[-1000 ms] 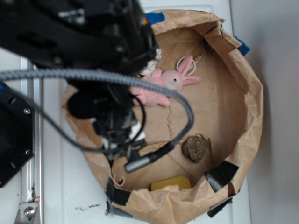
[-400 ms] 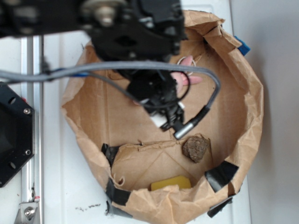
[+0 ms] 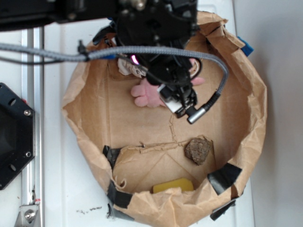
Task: Grab the white paper.
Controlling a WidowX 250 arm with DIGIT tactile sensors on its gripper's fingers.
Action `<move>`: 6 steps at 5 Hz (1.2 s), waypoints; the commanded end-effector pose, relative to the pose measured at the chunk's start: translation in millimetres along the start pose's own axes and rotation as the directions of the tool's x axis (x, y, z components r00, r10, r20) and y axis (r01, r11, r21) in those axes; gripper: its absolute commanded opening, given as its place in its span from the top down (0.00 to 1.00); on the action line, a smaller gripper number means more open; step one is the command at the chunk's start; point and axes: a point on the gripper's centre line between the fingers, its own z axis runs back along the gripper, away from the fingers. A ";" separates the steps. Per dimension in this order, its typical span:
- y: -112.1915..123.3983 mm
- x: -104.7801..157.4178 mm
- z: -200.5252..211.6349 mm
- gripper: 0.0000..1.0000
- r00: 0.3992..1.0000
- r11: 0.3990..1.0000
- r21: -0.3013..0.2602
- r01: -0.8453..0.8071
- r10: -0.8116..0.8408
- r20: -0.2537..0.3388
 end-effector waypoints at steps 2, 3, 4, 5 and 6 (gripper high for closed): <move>7.0 10.5 11.9 0.00 0.999 1.000 -0.013 -0.021 0.022 0.049; 7.0 10.5 11.9 0.00 0.999 1.000 -0.013 -0.021 0.022 0.049; -3.7 -7.2 -16.7 0.00 0.981 0.984 -0.028 -0.178 0.180 0.074; -20.3 -20.3 -25.6 0.00 0.973 0.977 0.013 -0.213 0.211 0.095; -24.4 -26.1 -22.8 0.00 0.964 0.966 0.030 -0.257 0.255 0.078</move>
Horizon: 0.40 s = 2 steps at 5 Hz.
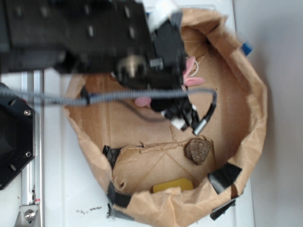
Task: Grab the white paper.
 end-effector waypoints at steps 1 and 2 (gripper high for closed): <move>1.4 0.6 17.3 0.00 0.995 0.995 -0.007 -0.096 0.096 0.001; 28.4 13.6 11.9 0.00 0.983 0.983 0.005 -0.184 0.184 0.025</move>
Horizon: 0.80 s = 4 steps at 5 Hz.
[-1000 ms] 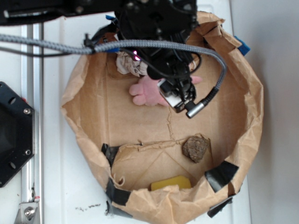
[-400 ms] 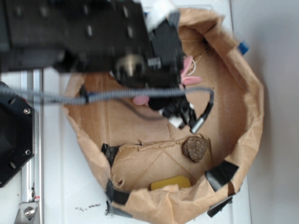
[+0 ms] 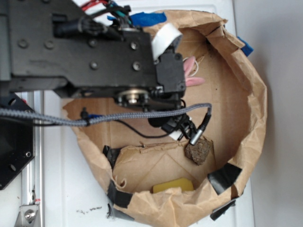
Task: Grab the white paper.
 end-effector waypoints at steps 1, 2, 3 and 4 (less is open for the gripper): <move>34.8 43.2 1.5 0.00 0.983 0.987 -0.016 -0.163 0.163 0.084; 42.7 64.3 -4.0 0.00 0.974 0.978 -0.005 -0.209 0.209 0.091; 43.2 77.3 -9.3 0.00 0.971 0.974 0.007 -0.227 0.225 0.083; 42.5 91.6 -10.5 0.00 0.966 0.970 0.015 -0.245 0.242 0.088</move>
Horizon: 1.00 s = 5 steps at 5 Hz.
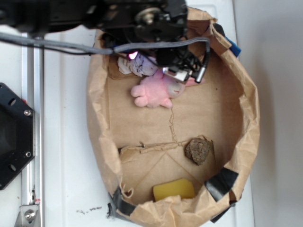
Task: Grab the white paper.
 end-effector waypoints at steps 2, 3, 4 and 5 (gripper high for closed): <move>4.7 36.1 11.1 0.00 0.991 0.993 0.008 -0.118 0.118 0.059; -10.5 39.5 13.1 0.00 0.991 0.992 0.025 -0.122 0.120 0.057; -15.9 39.4 15.0 0.00 0.991 0.990 0.044 -0.131 0.129 0.042; -18.3 40.0 11.7 0.00 0.991 0.990 0.054 -0.130 0.128 0.040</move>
